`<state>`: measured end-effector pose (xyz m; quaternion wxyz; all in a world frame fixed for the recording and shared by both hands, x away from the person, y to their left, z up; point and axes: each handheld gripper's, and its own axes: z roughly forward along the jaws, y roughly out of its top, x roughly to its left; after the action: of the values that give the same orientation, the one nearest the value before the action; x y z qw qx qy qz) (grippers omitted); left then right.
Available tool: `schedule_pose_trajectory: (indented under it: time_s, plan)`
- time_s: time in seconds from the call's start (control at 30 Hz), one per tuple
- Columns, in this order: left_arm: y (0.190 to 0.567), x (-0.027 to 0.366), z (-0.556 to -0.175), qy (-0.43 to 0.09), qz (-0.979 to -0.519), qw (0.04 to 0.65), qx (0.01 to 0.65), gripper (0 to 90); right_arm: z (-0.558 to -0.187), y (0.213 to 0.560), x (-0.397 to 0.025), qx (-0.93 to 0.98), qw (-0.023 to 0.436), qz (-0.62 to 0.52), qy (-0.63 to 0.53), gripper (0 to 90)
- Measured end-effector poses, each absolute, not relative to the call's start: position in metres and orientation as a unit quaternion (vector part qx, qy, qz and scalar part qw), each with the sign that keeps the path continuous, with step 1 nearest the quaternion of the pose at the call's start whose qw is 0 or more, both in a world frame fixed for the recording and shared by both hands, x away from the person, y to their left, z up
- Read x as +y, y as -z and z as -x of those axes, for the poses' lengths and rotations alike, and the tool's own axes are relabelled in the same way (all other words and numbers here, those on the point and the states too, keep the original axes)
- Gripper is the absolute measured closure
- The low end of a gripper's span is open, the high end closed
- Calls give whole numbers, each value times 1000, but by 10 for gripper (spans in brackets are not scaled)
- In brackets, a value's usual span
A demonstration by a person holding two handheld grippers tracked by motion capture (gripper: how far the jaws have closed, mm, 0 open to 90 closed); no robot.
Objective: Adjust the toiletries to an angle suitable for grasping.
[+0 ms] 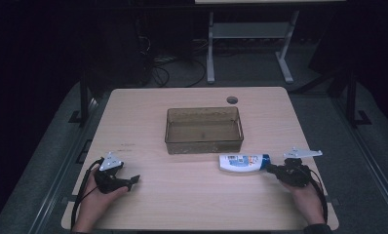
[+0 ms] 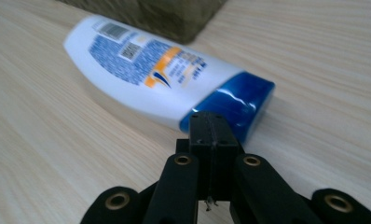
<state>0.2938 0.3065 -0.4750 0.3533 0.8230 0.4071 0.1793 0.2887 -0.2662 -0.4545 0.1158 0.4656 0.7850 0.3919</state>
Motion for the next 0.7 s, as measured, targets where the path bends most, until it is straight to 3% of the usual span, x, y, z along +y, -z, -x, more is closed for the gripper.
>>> schedule_pose_trajectory:
  time_s: [0.7]
  plan:
    - [475,306,-294,-179,-823,353,407,133,-312,436,-221,787,110,-435,-423,900]
